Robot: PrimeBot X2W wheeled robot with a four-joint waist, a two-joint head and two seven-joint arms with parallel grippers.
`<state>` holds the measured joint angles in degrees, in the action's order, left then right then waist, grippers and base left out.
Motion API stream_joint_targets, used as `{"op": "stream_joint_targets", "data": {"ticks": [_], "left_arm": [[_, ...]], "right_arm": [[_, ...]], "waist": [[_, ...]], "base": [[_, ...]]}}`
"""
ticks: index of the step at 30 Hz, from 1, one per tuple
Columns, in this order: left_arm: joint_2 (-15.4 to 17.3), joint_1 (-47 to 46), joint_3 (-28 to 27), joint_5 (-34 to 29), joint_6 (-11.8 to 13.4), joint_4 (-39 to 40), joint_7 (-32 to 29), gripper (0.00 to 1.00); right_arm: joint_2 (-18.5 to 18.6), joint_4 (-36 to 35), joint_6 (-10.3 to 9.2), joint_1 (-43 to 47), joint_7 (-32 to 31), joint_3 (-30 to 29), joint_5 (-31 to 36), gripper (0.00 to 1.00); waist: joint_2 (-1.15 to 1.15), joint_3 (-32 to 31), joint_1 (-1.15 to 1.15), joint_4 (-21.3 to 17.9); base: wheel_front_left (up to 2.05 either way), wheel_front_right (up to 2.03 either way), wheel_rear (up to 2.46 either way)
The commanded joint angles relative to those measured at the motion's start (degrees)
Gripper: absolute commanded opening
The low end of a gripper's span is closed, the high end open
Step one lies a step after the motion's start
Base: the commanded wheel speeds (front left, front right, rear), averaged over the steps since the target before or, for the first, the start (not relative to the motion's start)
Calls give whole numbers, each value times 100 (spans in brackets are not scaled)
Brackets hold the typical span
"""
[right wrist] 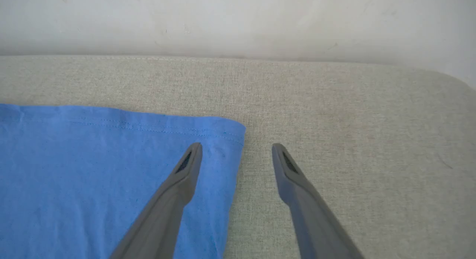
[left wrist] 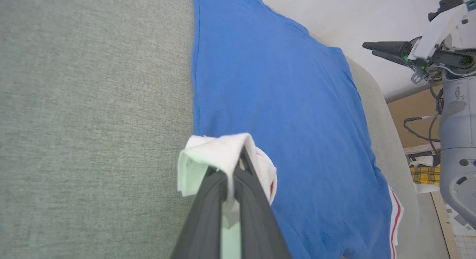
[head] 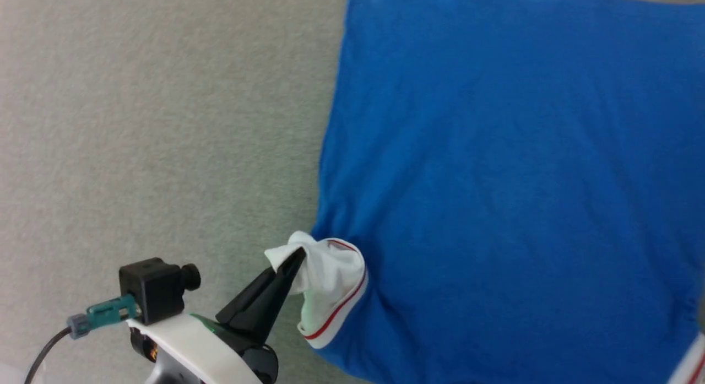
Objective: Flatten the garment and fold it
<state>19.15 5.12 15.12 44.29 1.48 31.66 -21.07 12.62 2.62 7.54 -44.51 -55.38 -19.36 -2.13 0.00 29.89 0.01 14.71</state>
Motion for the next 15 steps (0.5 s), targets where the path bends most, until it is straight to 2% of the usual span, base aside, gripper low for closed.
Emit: {"op": "stream_joint_targets", "data": {"ticks": [1, 8, 9, 10, 11, 15], "left_arm": [[-42, -109, 22, -29, -48, -29, 45, 0], [-118, -175, 132, -10, -126, -122, 114, 0], [-117, -176, 135, -10, -132, -135, 120, 0], [-116, -176, 133, -10, -136, -145, 129, 0], [-114, -179, 130, -11, -138, -157, 136, 0], [-98, -194, 116, -22, -133, -191, 146, 0]], "right_arm": [[2, 65, -5, -25, 20, -88, 80, 100], [-62, 260, -5, 79, -161, -520, 312, 100], [-84, 293, -5, 108, -239, -527, 323, 47], [-100, 306, -5, 131, -305, -525, 338, 14], [-119, 309, -5, 148, -369, -521, 342, 0], [-164, 234, -5, 166, -397, -426, 290, 0]], "waist": [[0, 438, -1, 453], [0, 690, -1, 659], [0, 701, -1, 660], [0, 711, -1, 654], [0, 713, -1, 643], [0, 616, -1, 535]], "base": [[0, 0, 0], [0, 0, 0], [0, 0, 0], [0, 0, 0], [0, 0, 0], [0, 0, 0]]}}
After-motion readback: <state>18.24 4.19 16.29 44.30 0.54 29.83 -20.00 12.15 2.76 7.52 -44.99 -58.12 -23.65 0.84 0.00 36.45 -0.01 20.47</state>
